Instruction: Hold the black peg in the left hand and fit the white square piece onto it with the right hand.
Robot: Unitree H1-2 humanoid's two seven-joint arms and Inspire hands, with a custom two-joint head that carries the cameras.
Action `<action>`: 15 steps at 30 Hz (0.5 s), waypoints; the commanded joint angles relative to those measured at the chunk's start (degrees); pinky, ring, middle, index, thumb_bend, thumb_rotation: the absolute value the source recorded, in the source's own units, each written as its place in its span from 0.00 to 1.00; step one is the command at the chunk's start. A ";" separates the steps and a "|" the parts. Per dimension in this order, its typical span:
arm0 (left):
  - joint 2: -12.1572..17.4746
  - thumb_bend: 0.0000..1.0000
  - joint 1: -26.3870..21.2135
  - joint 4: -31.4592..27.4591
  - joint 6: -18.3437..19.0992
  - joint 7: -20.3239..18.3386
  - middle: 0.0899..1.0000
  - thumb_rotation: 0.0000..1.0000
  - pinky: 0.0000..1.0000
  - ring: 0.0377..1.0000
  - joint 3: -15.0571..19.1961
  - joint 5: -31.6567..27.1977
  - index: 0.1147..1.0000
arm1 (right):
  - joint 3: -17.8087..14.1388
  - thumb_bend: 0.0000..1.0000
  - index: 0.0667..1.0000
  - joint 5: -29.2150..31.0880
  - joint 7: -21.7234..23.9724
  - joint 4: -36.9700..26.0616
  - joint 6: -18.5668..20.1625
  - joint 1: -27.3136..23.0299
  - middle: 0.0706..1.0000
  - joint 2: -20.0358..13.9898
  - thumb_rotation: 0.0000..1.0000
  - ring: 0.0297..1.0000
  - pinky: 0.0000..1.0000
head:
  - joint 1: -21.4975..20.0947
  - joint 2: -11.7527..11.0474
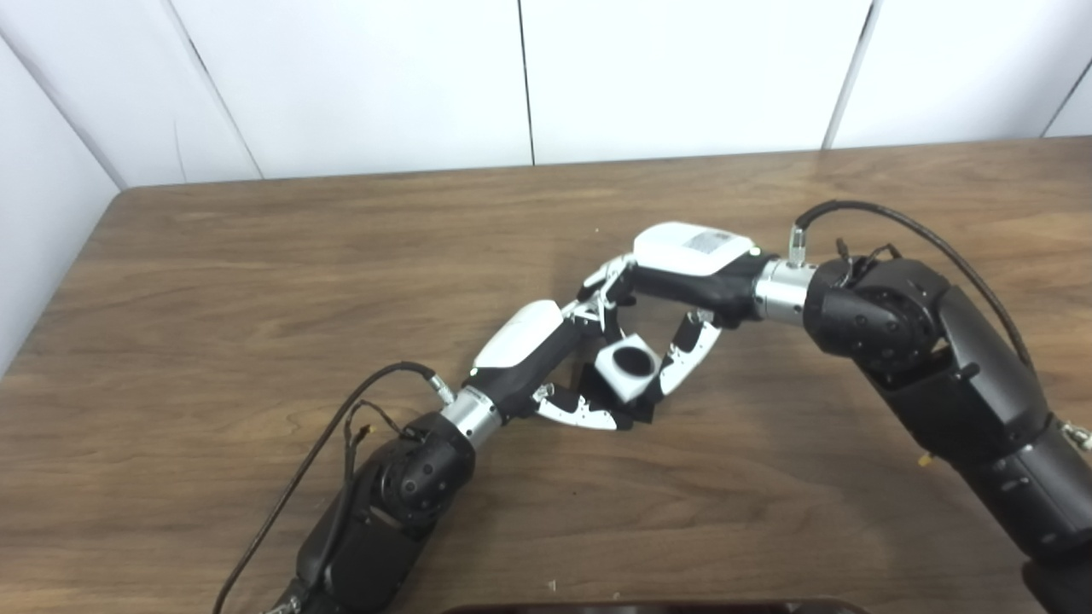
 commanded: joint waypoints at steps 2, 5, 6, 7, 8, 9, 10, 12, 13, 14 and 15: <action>0.38 0.52 0.84 1.21 2.08 -3.72 0.93 0.07 0.87 0.96 -1.77 1.03 0.42 | -0.07 0.89 0.67 -0.19 0.52 -0.93 -0.19 -1.38 0.85 -1.22 0.29 0.87 0.82 | 0.08 0.13; 0.35 0.52 0.76 1.37 2.15 -3.76 0.93 0.07 0.87 0.96 -1.74 0.93 0.42 | 0.10 0.89 0.68 -0.32 0.77 -1.09 0.19 -1.39 0.86 -1.41 0.29 0.88 0.82 | 0.08 0.13; 0.35 0.52 0.74 1.45 2.01 -3.71 0.93 0.07 0.87 0.96 -1.74 0.90 0.42 | 0.10 0.89 0.68 -0.31 0.83 -1.13 0.29 -1.37 0.86 -1.43 0.29 0.88 0.82 | 0.08 0.13; 0.39 0.52 0.70 1.55 1.88 -3.69 0.93 0.07 0.87 0.96 -1.74 0.87 0.42 | 0.10 0.89 0.68 -0.31 0.81 -1.10 0.29 -1.36 0.86 -1.42 0.29 0.88 0.82 | 0.13 0.12; 0.42 0.52 0.69 1.50 1.96 -3.75 0.93 0.07 0.87 0.96 -1.74 0.89 0.42 | 0.09 0.89 0.68 -0.35 0.76 -1.06 0.25 -1.35 0.86 -1.42 0.29 0.88 0.81 | 0.13 0.12; 0.44 0.52 0.68 1.44 2.05 -3.80 0.93 0.07 0.87 0.96 -1.74 0.90 0.42 | 0.09 0.89 0.68 -0.38 0.72 -1.03 0.21 -1.34 0.86 -1.41 0.29 0.88 0.81 | 0.13 0.12; 0.47 0.52 0.67 1.34 2.13 -3.87 0.93 0.07 0.87 0.96 -1.76 0.94 0.42 | 0.10 0.89 0.68 -0.43 0.74 -1.05 0.23 -1.34 0.87 -1.42 0.28 0.88 0.82 | 0.13 0.12; 0.52 0.52 0.66 1.25 2.15 -3.88 0.93 0.07 0.87 0.96 -1.78 1.04 0.42 | 0.11 0.89 0.69 -0.46 0.97 -1.21 0.48 -1.36 0.87 -1.48 0.28 0.88 0.82 | 0.13 0.12; 0.53 0.52 0.66 1.24 2.15 -3.90 0.93 0.07 0.87 0.96 -1.78 1.02 0.42 | 0.13 0.89 0.70 -0.50 1.05 -1.27 0.51 -1.38 0.87 -1.52 0.28 0.89 0.82 | 0.13 0.12; 0.54 0.52 0.66 1.25 2.16 -3.91 0.93 0.07 0.87 0.96 -1.78 1.00 0.42 | 0.14 0.89 0.70 -0.52 1.09 -1.30 0.51 -1.39 0.88 -1.55 0.29 0.89 0.83 | 0.13 0.12; 0.53 0.52 0.66 1.28 2.14 -3.88 0.93 0.07 0.87 0.96 -1.76 0.97 0.42 | 0.19 0.88 0.70 -0.62 1.08 -1.26 0.35 -1.40 0.88 -1.60 0.29 0.89 0.83 | 0.04 0.06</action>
